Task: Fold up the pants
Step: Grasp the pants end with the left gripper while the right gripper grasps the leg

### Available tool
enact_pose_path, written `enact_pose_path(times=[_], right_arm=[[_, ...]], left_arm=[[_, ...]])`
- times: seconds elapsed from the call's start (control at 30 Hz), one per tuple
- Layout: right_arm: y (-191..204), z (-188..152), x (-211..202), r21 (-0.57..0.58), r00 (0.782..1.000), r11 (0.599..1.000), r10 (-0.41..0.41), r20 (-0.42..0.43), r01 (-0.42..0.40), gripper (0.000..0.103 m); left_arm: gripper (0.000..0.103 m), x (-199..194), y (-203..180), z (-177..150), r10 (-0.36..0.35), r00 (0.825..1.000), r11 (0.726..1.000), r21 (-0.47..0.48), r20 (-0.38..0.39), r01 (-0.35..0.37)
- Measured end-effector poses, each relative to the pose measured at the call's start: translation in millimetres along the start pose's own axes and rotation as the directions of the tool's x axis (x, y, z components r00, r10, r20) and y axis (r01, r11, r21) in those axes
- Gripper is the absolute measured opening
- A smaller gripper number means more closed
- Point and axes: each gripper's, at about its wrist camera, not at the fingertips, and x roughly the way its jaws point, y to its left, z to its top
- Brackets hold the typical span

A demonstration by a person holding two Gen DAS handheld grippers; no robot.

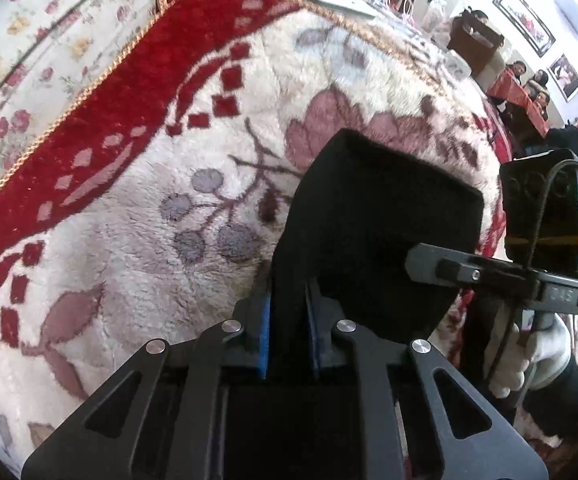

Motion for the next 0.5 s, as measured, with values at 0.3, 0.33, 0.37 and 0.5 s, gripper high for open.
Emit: enact_pose_path(times=[0.3, 0.33, 0.37, 0.5], right_arm=[[88, 3, -11, -0.155, 0.993, 0.981, 0.118, -0.013, -0.119, 0.015], [98, 1, -10, -0.174, 0.991, 0.976, 0.130, -0.022, -0.132, 0.015], [107, 0, -9, -0.190, 0.990, 0.972, 0.138, -0.028, -0.141, 0.015], [146, -14, 2, -0.250, 0.981, 0.949, 0.178, -0.083, -0.193, 0.015]], left_arm=[[0.013, -87, -8, -13, 0.031, 0.985, 0.999, -0.030, 0.169, -0.026], [0.013, -97, -7, -16, 0.040, 0.982, 0.999, -0.037, 0.185, -0.034], [0.012, -103, -7, -19, 0.045, 0.979, 0.998, -0.043, 0.197, -0.037], [0.010, -137, 1, -42, 0.068, 0.966, 0.994, -0.096, 0.248, -0.045]])
